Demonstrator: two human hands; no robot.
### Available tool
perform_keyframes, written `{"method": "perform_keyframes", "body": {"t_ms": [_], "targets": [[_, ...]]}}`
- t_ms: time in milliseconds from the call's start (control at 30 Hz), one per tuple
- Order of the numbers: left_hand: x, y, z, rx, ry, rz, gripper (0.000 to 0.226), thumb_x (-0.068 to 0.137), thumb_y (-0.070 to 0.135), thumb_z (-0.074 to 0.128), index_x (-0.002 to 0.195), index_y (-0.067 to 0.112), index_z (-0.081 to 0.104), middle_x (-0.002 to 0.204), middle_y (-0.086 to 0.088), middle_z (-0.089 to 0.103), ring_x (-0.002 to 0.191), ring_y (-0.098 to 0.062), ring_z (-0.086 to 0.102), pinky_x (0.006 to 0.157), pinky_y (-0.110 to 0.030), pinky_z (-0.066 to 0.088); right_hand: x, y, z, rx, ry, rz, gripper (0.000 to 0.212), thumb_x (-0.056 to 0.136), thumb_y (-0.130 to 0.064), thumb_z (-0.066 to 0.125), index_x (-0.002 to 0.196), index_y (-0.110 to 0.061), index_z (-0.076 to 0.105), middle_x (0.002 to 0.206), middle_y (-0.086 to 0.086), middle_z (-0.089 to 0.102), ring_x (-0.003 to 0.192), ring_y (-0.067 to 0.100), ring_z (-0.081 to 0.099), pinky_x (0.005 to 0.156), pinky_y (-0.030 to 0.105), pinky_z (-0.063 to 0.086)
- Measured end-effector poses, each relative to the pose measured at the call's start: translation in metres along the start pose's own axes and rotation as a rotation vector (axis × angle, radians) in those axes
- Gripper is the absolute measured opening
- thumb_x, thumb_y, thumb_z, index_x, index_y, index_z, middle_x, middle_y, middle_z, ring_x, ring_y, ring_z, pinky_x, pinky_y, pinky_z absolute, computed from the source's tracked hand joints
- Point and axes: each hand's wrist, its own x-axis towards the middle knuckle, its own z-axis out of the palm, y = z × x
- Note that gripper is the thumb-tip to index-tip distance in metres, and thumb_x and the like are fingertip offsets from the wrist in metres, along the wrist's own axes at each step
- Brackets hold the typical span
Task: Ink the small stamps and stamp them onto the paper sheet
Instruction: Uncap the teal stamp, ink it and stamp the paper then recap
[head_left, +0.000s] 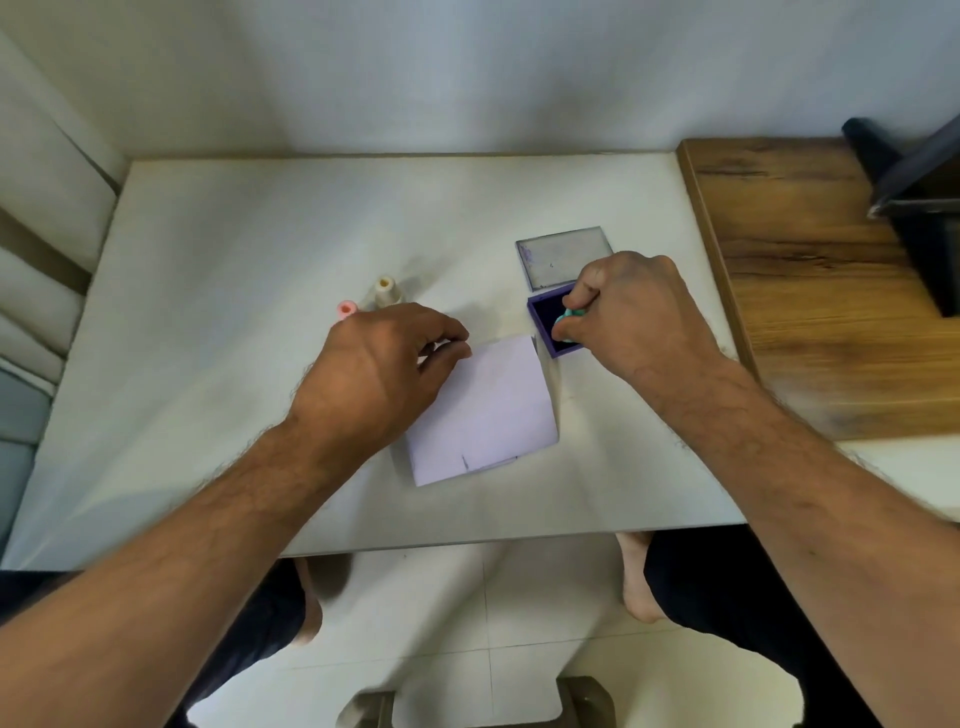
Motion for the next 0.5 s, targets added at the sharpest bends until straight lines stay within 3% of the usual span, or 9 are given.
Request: {"method": "perform_keyframes", "body": {"t_ms": [100, 167, 233, 367, 500], "targets": [[-0.002, -0.001, -0.005, -0.025, -0.001, -0.020, 0.013, 0.088, 0.027, 0.069, 0.098, 0.021, 0.075, 0.095, 0.007, 0.075, 0.082, -0.015, 0.070, 0.086, -0.035, 0.054, -0.007, 0.003, 0.001, -0.015, 0.058, -0.044, 0.029, 0.074, -0.027, 0.082, 0.098, -0.014, 0.072, 0.102, 0.007, 0.071, 0.091, 0.023, 0.065, 0.084, 0.029, 0.054], [-0.003, 0.002, -0.011, -0.040, 0.003, -0.035, 0.015, 0.087, 0.023, 0.071, 0.100, 0.019, 0.075, 0.096, 0.005, 0.075, 0.082, -0.017, 0.071, 0.083, -0.038, 0.056, -0.013, 0.000, -0.004, 0.065, 0.155, -0.054, 0.025, 0.076, -0.029, 0.081, 0.096, -0.016, 0.073, 0.095, 0.004, 0.073, 0.086, 0.019, 0.068, 0.080, 0.030, 0.056], [-0.004, 0.004, -0.017, -0.049, 0.014, -0.052, 0.018, 0.086, 0.018, 0.071, 0.103, 0.019, 0.075, 0.097, 0.004, 0.075, 0.084, -0.017, 0.070, 0.085, -0.036, 0.056, -0.022, -0.008, -0.010, 0.297, 0.212, -0.020, 0.023, 0.073, -0.031, 0.082, 0.090, -0.019, 0.073, 0.085, 0.001, 0.073, 0.076, 0.018, 0.070, 0.073, 0.035, 0.060], [-0.007, 0.001, -0.022, -0.038, 0.009, -0.108, 0.023, 0.086, 0.011, 0.068, 0.107, 0.020, 0.074, 0.101, 0.003, 0.075, 0.088, -0.017, 0.069, 0.089, -0.034, 0.055, -0.050, -0.033, -0.010, 0.869, 0.037, 0.101, 0.016, 0.076, -0.015, 0.081, 0.088, -0.013, 0.071, 0.080, 0.009, 0.074, 0.065, 0.022, 0.069, 0.064, 0.037, 0.062], [-0.008, -0.005, -0.025, -0.006, -0.025, -0.151, 0.024, 0.088, 0.014, 0.068, 0.110, 0.022, 0.073, 0.106, 0.001, 0.074, 0.091, -0.019, 0.069, 0.090, -0.035, 0.054, -0.064, -0.042, 0.019, 1.027, -0.062, 0.189, 0.022, 0.080, -0.010, 0.078, 0.099, -0.003, 0.070, 0.084, 0.015, 0.073, 0.070, 0.022, 0.069, 0.065, 0.033, 0.062]]}}
